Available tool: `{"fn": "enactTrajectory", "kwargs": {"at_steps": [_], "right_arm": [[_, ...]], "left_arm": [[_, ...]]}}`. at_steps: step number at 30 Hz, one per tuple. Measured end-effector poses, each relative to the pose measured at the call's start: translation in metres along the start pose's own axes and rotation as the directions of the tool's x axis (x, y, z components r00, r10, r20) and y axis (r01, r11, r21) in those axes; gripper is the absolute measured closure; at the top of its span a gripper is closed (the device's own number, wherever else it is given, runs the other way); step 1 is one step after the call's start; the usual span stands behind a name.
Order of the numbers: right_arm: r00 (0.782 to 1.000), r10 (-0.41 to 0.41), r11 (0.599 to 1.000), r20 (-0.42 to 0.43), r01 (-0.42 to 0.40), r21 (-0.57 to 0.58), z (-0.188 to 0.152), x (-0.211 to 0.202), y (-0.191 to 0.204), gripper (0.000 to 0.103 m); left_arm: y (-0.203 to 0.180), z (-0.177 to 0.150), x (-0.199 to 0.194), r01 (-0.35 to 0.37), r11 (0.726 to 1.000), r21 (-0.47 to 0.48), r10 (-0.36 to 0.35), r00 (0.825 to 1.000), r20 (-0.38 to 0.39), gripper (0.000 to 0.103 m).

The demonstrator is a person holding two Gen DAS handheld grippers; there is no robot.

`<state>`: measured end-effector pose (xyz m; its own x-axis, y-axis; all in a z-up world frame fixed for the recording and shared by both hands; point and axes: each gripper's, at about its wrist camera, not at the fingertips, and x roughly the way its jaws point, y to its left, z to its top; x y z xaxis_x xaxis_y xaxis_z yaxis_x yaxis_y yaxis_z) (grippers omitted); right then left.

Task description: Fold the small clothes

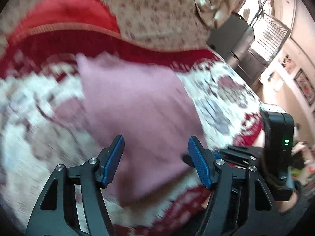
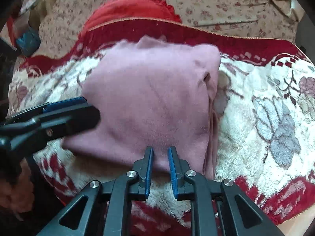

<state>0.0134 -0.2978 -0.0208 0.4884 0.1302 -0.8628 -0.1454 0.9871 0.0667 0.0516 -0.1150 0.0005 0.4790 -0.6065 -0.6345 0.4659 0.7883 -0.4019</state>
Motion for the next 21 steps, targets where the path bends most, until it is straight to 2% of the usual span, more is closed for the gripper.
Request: {"fn": "enactTrajectory", "kwargs": {"at_steps": [1, 3, 7, 8, 10, 14, 17, 21], "right_arm": [[1.0, 0.01, 1.0, 0.021, -0.01, 0.008, 0.001, -0.005, -0.001, 0.088], [0.994, 0.016, 1.0, 0.108, -0.019, 0.024, 0.006, -0.018, -0.004, 0.088], [0.986, -0.036, 0.999, 0.165, 0.03, 0.038, 0.034, -0.024, -0.01, 0.088], [0.986, -0.04, 0.999, 0.162, 0.035, 0.034, 0.044, -0.023, -0.013, 0.088], [0.989, -0.061, 0.998, 0.136, 0.061, 0.003, 0.066, -0.019, -0.017, 0.088], [0.995, -0.059, 0.996, 0.085, 0.065, -0.066, 0.095, 0.003, -0.03, 0.088], [0.997, 0.068, 0.997, -0.031, -0.066, 0.05, 0.092, 0.041, -0.052, 0.087], [0.992, 0.125, 0.988, -0.005, -0.124, 0.094, 0.092, 0.038, -0.064, 0.086]], "left_arm": [[0.002, 0.006, -0.002, -0.021, 1.0, 0.007, 0.021, 0.999, 0.025, 0.035], [0.005, 0.019, 0.0, -0.058, 0.998, 0.014, 0.058, 0.998, 0.026, 0.035], [0.004, 0.056, 0.017, -0.128, 0.987, 0.095, 0.127, 0.992, 0.012, 0.035], [0.008, 0.068, 0.029, -0.143, 0.985, 0.101, 0.145, 0.989, -0.012, 0.035], [0.018, 0.076, 0.046, -0.132, 0.988, 0.076, 0.137, 0.989, -0.054, 0.035], [0.037, 0.068, 0.074, -0.109, 0.993, 0.045, 0.114, 0.985, -0.131, 0.036], [0.026, 0.063, 0.078, -0.155, 0.981, 0.114, 0.169, 0.977, -0.132, 0.036], [0.023, 0.061, 0.078, -0.186, 0.975, 0.125, 0.201, 0.972, -0.125, 0.036]]}}
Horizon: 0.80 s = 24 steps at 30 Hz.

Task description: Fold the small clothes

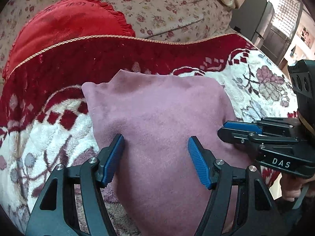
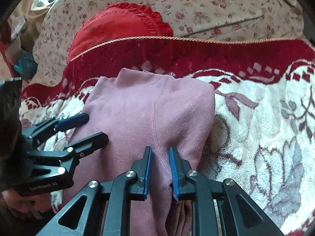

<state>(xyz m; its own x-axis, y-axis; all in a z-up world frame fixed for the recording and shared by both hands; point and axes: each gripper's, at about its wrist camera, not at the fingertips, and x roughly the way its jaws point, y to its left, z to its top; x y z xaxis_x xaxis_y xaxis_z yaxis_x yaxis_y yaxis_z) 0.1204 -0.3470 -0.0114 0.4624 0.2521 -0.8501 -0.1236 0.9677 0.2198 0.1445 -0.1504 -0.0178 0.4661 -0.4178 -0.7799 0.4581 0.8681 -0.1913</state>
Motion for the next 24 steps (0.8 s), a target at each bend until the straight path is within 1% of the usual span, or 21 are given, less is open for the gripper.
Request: {"fn": "enactTrajectory", "kwargs": {"at_steps": [4, 7, 8, 10, 13, 15, 19, 21, 22, 23, 24], "right_arm": [[1.0, 0.029, 0.999, -0.005, -0.028, 0.025, 0.0, 0.001, -0.005, 0.085], [1.0, 0.003, 1.0, 0.002, -0.003, -0.011, 0.001, -0.003, 0.001, 0.086], [1.0, -0.019, 0.999, 0.018, 0.019, -0.032, 0.001, -0.005, 0.007, 0.086], [0.989, -0.114, 0.989, 0.091, 0.121, -0.082, -0.004, -0.02, 0.018, 0.086], [0.969, -0.171, 0.972, 0.18, 0.195, -0.128, -0.017, -0.042, 0.037, 0.085], [0.957, -0.184, 0.972, 0.224, 0.211, -0.105, -0.03, -0.055, 0.047, 0.084], [0.952, -0.198, 0.978, 0.235, 0.208, -0.017, -0.051, -0.064, 0.048, 0.084], [0.946, -0.186, 0.982, 0.266, 0.183, 0.038, -0.062, -0.07, 0.043, 0.084], [0.942, -0.183, 0.983, 0.282, 0.173, 0.059, -0.065, -0.073, 0.041, 0.084], [0.938, -0.181, 0.983, 0.296, 0.165, 0.078, -0.069, -0.077, 0.04, 0.084], [0.937, -0.172, 0.984, 0.304, 0.152, 0.089, -0.072, -0.081, 0.039, 0.084]], "left_arm": [[-0.002, 0.001, 0.0, -0.021, 1.0, -0.01, 0.021, 1.0, -0.005, 0.036], [-0.005, 0.0, -0.008, -0.049, 0.999, -0.019, 0.049, 0.999, 0.019, 0.036], [-0.006, -0.001, -0.012, -0.055, 0.998, -0.023, 0.056, 0.998, 0.025, 0.036], [-0.008, -0.003, -0.02, -0.084, 0.996, -0.025, 0.085, 0.995, 0.043, 0.036], [-0.012, -0.009, -0.034, -0.133, 0.991, -0.016, 0.134, 0.988, 0.078, 0.036], [-0.014, -0.015, -0.042, -0.159, 0.987, -0.013, 0.16, 0.982, 0.096, 0.036], [-0.017, -0.028, -0.051, -0.198, 0.98, 0.002, 0.197, 0.974, 0.116, 0.035], [-0.018, -0.038, -0.057, -0.219, 0.976, 0.015, 0.215, 0.965, 0.152, 0.035], [-0.018, -0.045, -0.059, -0.243, 0.97, 0.023, 0.236, 0.958, 0.165, 0.035], [-0.018, -0.05, -0.059, -0.271, 0.962, 0.027, 0.264, 0.952, 0.155, 0.035], [-0.017, -0.052, -0.06, -0.268, 0.963, 0.029, 0.261, 0.954, 0.146, 0.035]]}}
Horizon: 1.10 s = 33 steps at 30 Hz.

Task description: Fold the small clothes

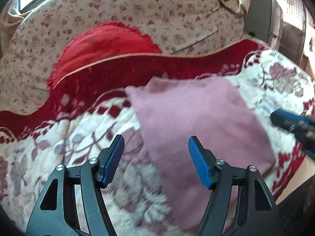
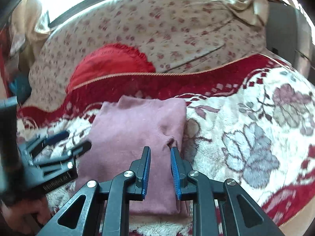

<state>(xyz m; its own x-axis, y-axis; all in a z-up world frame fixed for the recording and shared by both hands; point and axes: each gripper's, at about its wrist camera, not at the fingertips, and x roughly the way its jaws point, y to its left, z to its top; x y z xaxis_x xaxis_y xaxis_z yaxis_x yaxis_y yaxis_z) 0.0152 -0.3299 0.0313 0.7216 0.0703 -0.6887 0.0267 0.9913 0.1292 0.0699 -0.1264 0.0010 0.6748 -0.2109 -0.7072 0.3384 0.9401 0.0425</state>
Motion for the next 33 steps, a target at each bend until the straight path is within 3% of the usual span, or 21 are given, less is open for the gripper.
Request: {"fn": "enactTrajectory", "kwargs": {"at_steps": [3, 7, 9, 12, 14, 16, 21, 25, 27, 29, 31, 33], "right_arm": [[0.998, 0.044, 0.999, -0.039, -0.044, -0.012, -0.003, -0.008, 0.007, 0.084], [0.994, 0.035, 0.994, -0.101, -0.045, -0.096, -0.006, -0.021, 0.022, 0.084], [0.993, 0.022, 0.995, -0.116, -0.033, -0.096, -0.009, -0.025, 0.02, 0.084], [0.99, -0.005, 0.997, -0.144, -0.007, -0.08, -0.014, -0.021, 0.01, 0.084], [0.985, -0.056, 0.993, -0.161, 0.037, -0.114, -0.022, -0.015, 0.007, 0.084], [0.979, -0.031, 0.997, -0.199, 0.016, -0.081, -0.03, -0.006, -0.002, 0.084], [0.983, -0.046, 0.996, -0.178, 0.03, -0.089, -0.032, -0.002, -0.002, 0.084], [0.979, -0.099, 0.983, -0.179, 0.068, -0.168, -0.034, 0.003, 0.012, 0.084], [0.978, -0.097, 0.982, -0.186, 0.063, -0.18, -0.033, 0.004, 0.015, 0.084], [0.977, -0.087, 0.983, -0.194, 0.052, -0.178, -0.032, 0.003, 0.015, 0.084], [0.978, -0.082, 0.984, -0.192, 0.049, -0.171, -0.033, 0.0, 0.013, 0.084], [0.979, -0.096, 0.983, -0.177, 0.065, -0.174, -0.035, -0.004, 0.009, 0.084]], "left_arm": [[0.004, 0.002, -0.01, -0.002, 1.0, -0.023, 0.002, 1.0, 0.028, 0.035], [0.003, 0.003, -0.025, 0.001, 0.999, -0.046, 0.003, 0.997, 0.077, 0.036], [-0.001, 0.002, -0.036, -0.038, 0.999, -0.024, 0.041, 0.991, 0.127, 0.035], [-0.004, 0.001, -0.048, -0.141, 0.99, -0.022, 0.143, 0.972, 0.187, 0.035], [-0.009, 0.001, -0.054, -0.265, 0.964, -0.035, 0.266, 0.938, 0.225, 0.024], [-0.012, 0.0, -0.058, -0.294, 0.955, -0.033, 0.292, 0.92, 0.26, 0.017], [-0.014, 0.004, -0.056, -0.228, 0.974, -0.005, 0.224, 0.953, 0.202, 0.017], [-0.02, 0.003, -0.063, -0.159, 0.986, -0.053, 0.164, 0.982, 0.097, 0.017], [-0.028, 0.008, -0.07, -0.163, 0.985, -0.053, 0.166, 0.985, 0.049, 0.017], [-0.031, 0.019, -0.08, -0.124, 0.988, -0.092, 0.126, 0.992, 0.023, 0.016], [-0.032, 0.026, -0.084, -0.081, 0.989, -0.123, 0.085, 0.996, 0.024, 0.0], [-0.035, 0.03, -0.084, -0.023, 0.99, -0.139, 0.029, 0.999, 0.045, 0.0]]}}
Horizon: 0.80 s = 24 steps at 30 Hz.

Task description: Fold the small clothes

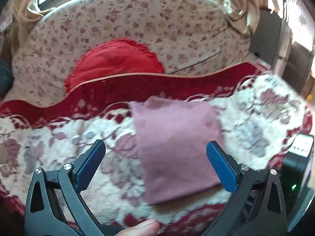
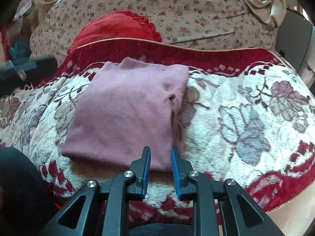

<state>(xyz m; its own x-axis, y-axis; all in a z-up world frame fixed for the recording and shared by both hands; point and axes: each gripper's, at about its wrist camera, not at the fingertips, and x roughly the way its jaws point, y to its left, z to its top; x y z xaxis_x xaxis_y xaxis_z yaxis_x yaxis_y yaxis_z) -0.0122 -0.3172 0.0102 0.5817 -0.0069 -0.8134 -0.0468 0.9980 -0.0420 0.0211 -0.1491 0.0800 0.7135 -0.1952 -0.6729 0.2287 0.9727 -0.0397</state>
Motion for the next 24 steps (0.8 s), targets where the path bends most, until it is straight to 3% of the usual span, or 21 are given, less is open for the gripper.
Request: {"fn": "enactTrajectory", "kwargs": {"at_steps": [6, 11, 17, 21, 24], "right_arm": [[0.999, 0.017, 0.996, 0.035, -0.02, 0.088, -0.004, -0.008, -0.018, 0.084], [0.997, 0.04, 0.995, 0.062, -0.045, 0.084, -0.002, -0.017, -0.01, 0.084], [0.996, 0.059, 0.987, 0.067, -0.068, 0.143, 0.003, -0.03, 0.005, 0.084], [0.987, 0.091, 0.961, 0.136, -0.122, 0.246, 0.007, -0.049, 0.014, 0.083], [0.988, 0.061, 0.961, 0.145, -0.097, 0.26, 0.01, -0.048, 0.021, 0.083]], "left_arm": [[-0.008, -0.008, 0.033, 0.011, 1.0, 0.026, -0.009, 0.998, -0.055, 0.0], [-0.009, -0.013, 0.03, -0.003, 0.998, 0.06, 0.004, 1.0, -0.009, 0.0], [0.001, -0.014, 0.037, 0.052, 0.998, 0.024, -0.051, 0.998, -0.037, 0.001], [0.008, -0.013, 0.036, 0.078, 0.997, 0.0, -0.078, 0.996, -0.041, 0.001], [0.014, -0.011, 0.041, 0.09, 0.995, -0.032, -0.092, 0.994, -0.059, 0.001]]}}
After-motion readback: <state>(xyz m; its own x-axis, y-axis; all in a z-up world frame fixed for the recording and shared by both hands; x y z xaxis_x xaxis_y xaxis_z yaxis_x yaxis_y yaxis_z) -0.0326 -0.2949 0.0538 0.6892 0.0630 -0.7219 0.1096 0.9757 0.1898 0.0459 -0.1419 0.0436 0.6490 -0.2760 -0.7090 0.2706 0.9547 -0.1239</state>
